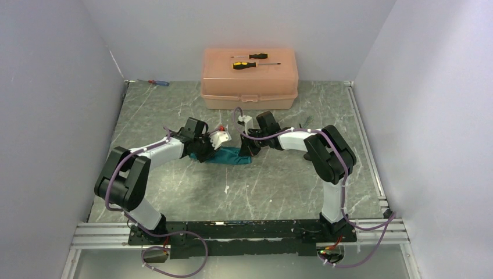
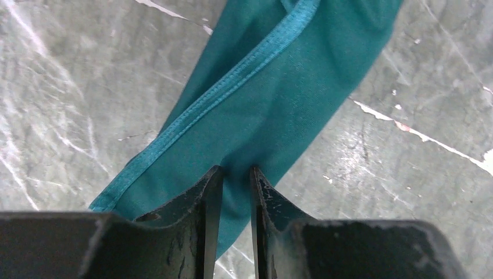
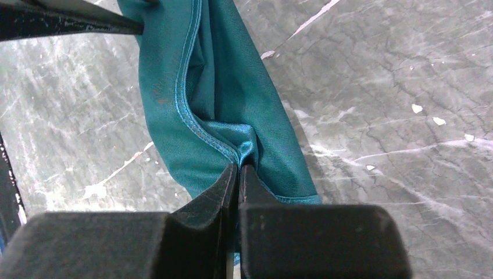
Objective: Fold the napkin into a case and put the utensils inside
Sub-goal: Smooth out the smaller rectangle-folded napkin at the center of the board.
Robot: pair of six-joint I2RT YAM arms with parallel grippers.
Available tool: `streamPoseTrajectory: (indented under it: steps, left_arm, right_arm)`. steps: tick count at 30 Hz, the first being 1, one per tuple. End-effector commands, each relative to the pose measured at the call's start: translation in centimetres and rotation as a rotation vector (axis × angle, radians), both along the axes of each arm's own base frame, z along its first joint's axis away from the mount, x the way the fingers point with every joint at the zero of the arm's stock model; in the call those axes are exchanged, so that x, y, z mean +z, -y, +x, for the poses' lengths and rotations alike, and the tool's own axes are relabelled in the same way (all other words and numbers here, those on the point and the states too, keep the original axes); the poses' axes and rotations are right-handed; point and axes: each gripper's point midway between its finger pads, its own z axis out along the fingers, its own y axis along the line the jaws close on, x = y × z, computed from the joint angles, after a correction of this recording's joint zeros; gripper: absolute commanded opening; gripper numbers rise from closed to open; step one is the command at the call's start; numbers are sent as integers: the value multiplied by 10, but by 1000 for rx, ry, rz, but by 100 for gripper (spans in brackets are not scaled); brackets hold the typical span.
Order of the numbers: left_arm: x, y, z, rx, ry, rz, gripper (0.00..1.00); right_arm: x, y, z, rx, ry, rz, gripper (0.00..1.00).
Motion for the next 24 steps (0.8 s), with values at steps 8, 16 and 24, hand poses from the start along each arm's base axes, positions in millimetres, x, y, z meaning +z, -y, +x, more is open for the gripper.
streamPoseTrajectory:
  steps: [8, 16, 24]
  left_arm:
    - [2, -15, 7, 134, -7, 2, 29]
    - [-6, -25, 2, 179, -28, 10, 24]
    - [-7, -27, -3, 209, -45, 6, 20]
  right_arm:
    - [-20, 17, -26, -10, -93, -64, 3]
    - [28, 16, 6, -192, -4, -1, 20]
    - [91, -8, 23, -283, 54, 204, 31]
